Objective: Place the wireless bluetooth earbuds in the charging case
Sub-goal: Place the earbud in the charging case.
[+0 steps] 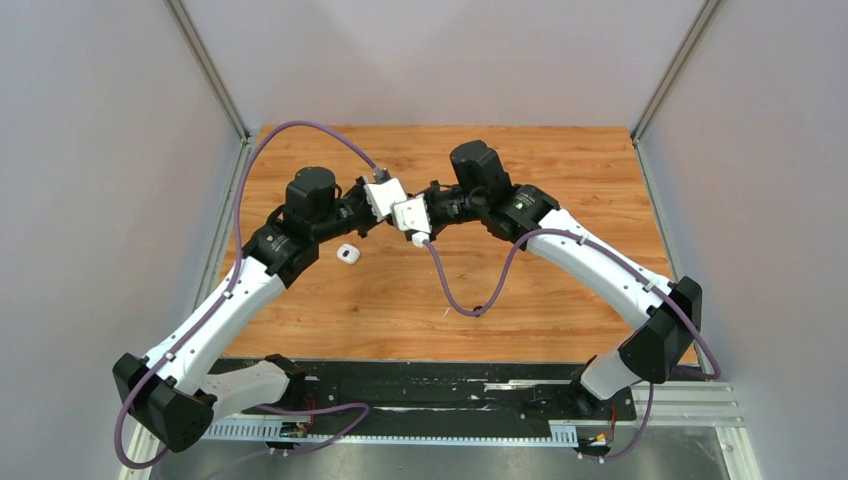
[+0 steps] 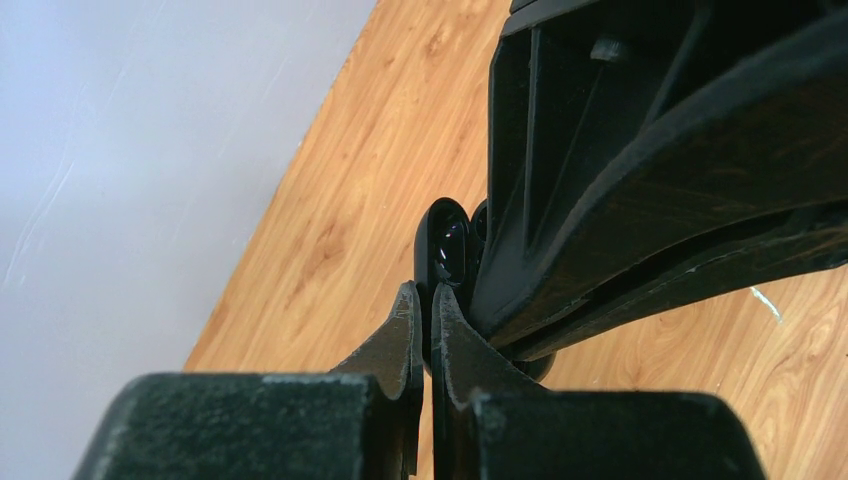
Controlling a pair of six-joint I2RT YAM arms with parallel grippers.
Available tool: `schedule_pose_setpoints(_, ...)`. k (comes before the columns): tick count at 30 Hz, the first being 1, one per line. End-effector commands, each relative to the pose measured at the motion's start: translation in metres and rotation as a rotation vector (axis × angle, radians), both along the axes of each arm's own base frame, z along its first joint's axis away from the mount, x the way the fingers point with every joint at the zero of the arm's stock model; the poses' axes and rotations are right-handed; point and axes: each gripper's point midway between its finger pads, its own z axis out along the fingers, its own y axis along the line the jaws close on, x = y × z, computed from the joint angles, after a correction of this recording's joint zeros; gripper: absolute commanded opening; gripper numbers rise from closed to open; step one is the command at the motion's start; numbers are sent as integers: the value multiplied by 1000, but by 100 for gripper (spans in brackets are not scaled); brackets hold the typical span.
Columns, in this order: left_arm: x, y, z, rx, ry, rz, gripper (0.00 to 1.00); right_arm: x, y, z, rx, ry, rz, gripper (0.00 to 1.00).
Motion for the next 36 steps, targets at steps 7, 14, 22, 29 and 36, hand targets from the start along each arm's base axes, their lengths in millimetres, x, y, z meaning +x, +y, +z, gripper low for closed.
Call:
schedule_pose_setpoints(7, -2, -3, 60, -114, -152, -5, 0, 7, -17, -20, -121, -50, -59, 0)
schedule_pose_setpoints(14, -1, -4, 63, -133, -153, 2, 0, -8, -13, -23, -104, 71, -27, 0)
schedule_pose_setpoints(22, -6, -9, 60, -140, -137, -29, 0, -16, -5, -25, -72, 145, 10, 0)
schedule_pose_setpoints(29, -11, -9, 66, -156, -150, -41, 0, -15, -6, -39, -118, 136, 12, 0)
schedule_pose_setpoints(36, -21, -8, 71, -210, -119, -47, 0, -12, -13, -63, -222, 88, -9, 0)
